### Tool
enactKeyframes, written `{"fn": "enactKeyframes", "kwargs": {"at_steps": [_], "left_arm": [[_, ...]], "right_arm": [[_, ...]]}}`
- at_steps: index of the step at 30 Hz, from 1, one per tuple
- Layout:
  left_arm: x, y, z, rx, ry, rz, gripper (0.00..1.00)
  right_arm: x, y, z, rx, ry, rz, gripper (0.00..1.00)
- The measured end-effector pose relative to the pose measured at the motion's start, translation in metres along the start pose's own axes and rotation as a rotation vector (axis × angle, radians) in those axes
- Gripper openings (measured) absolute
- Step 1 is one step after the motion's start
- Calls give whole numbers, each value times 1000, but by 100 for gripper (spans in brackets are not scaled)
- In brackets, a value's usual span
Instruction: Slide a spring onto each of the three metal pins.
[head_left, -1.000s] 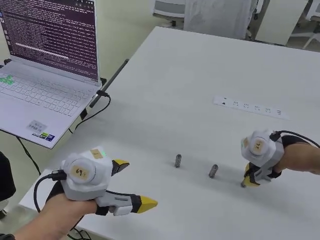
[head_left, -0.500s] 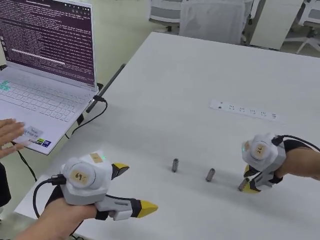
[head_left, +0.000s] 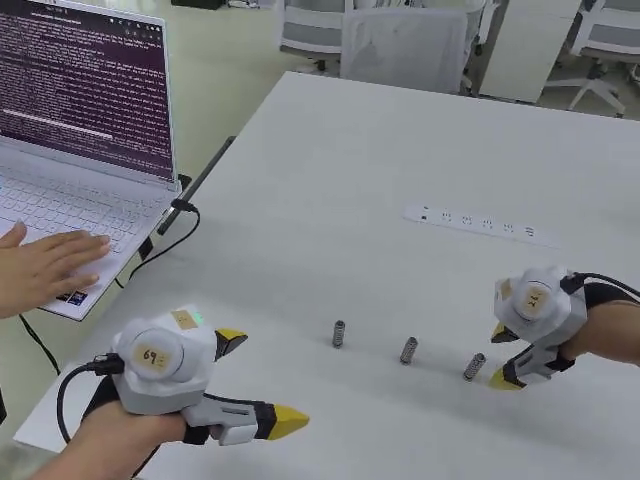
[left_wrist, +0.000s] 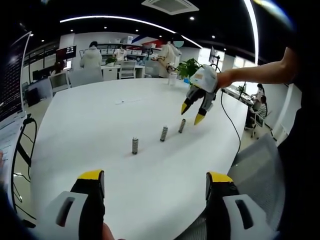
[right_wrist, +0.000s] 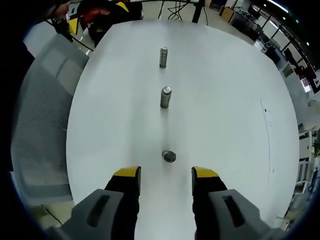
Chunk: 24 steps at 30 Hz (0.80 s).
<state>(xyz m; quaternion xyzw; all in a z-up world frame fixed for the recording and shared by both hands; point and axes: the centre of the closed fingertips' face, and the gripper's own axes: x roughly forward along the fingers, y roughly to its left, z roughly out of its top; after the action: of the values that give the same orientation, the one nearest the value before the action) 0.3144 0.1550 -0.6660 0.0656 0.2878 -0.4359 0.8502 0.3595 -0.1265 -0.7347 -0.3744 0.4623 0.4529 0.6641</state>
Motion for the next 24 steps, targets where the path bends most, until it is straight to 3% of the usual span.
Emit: {"fn": "enactKeyframes", "kwargs": {"at_steps": [6,10,20,24], "left_arm": [[0,-3,-2,9,11,-10,85],[1,-4,-4,14,19,-19,87],[2,-8,-4,25,26,-28,91],[2,-10,-2,25,24,-34,93]], "right_arm": [[-14,12,-9,127,-80,-18,45],[-20,22,-16,177,-103,-28,47],[-35,39,-16,323,-217,-60,54],[-45,44,-11,409,-312,-84,57]]}}
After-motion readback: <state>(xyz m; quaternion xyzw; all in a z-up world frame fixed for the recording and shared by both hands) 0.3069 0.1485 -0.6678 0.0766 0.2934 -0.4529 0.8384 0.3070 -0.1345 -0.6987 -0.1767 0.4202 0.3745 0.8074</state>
